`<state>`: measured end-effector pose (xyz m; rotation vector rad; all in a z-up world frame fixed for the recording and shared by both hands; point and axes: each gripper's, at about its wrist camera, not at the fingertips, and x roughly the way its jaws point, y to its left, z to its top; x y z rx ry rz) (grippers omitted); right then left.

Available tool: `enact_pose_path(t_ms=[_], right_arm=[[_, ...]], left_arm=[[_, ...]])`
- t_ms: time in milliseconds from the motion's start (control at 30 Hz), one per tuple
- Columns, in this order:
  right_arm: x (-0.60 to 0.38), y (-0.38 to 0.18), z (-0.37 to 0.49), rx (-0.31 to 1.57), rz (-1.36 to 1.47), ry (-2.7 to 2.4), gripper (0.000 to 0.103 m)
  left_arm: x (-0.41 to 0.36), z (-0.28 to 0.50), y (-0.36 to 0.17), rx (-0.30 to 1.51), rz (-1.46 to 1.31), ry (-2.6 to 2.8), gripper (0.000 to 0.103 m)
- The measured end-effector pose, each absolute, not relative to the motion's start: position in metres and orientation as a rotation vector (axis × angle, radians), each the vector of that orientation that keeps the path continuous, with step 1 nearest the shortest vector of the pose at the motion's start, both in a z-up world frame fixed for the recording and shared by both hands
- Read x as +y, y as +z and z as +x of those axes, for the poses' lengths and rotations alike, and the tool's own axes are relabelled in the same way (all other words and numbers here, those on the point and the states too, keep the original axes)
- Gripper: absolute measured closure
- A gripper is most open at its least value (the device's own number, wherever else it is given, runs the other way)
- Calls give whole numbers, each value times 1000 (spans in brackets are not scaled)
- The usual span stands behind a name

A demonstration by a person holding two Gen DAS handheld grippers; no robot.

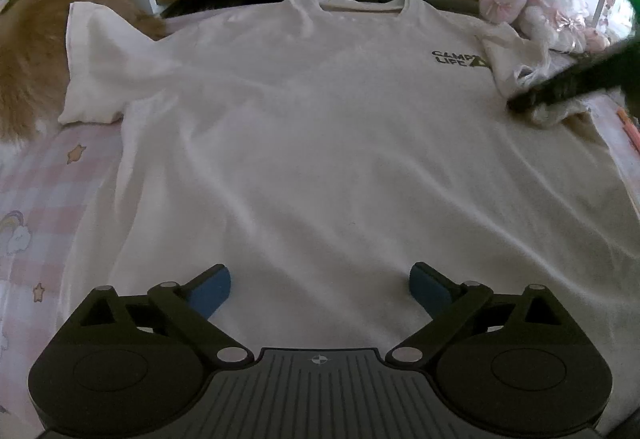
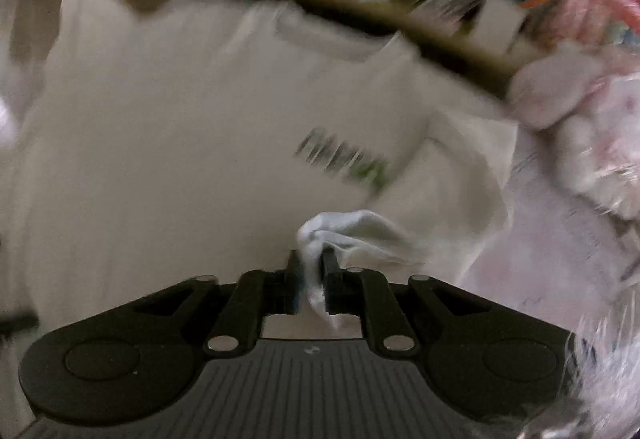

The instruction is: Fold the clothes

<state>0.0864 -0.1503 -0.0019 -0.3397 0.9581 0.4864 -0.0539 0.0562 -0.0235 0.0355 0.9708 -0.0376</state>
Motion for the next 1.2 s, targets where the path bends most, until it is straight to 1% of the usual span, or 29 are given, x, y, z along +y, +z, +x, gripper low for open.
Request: enact_pose_path(t_ms=[33, 67, 233, 267, 333, 500, 533, 600, 633, 700, 733, 767, 900, 1100, 1200], right_arm=[[-150, -4, 84, 959, -326, 490, 66], [-152, -3, 82, 956, -295, 499, 59], [-181, 14, 84, 916, -47, 484, 53], [-191, 17, 88, 901, 10, 446, 48], [-215, 21, 101, 882, 117, 327, 44], [-252, 11, 142, 929, 277, 144, 45], [-256, 7, 150, 942, 297, 126, 45], [-261, 3, 165, 963, 331, 95, 51], [-257, 6, 168, 949, 365, 150, 54], [-248, 20, 166, 886, 479, 381, 54], [-243, 27, 166, 850, 535, 496, 53], [-239, 32, 165, 828, 574, 580, 49], [-237, 25, 165, 847, 477, 493, 49], [-235, 12, 168, 878, 290, 299, 54], [-234, 5, 169, 890, 196, 202, 55]], left_arm=[[57, -54, -24, 970, 37, -40, 4], [57, -54, -24, 969, 38, -41, 4], [58, -54, -24, 965, 41, -48, 3], [58, -55, -24, 964, 42, -48, 3], [59, -55, -25, 961, 42, -49, 2], [59, -55, -25, 959, 44, -51, 2], [59, -55, -25, 959, 44, -51, 2], [59, -55, -25, 960, 43, -50, 2], [58, -56, -25, 960, 43, -49, 2], [58, -54, -25, 963, 43, -47, 0], [58, -53, -25, 965, 43, -45, 0], [57, -52, -25, 966, 42, -44, 0], [57, -52, -24, 965, 42, -45, 0], [58, -53, -26, 961, 42, -43, 0], [59, -54, -27, 959, 43, -46, 0]])
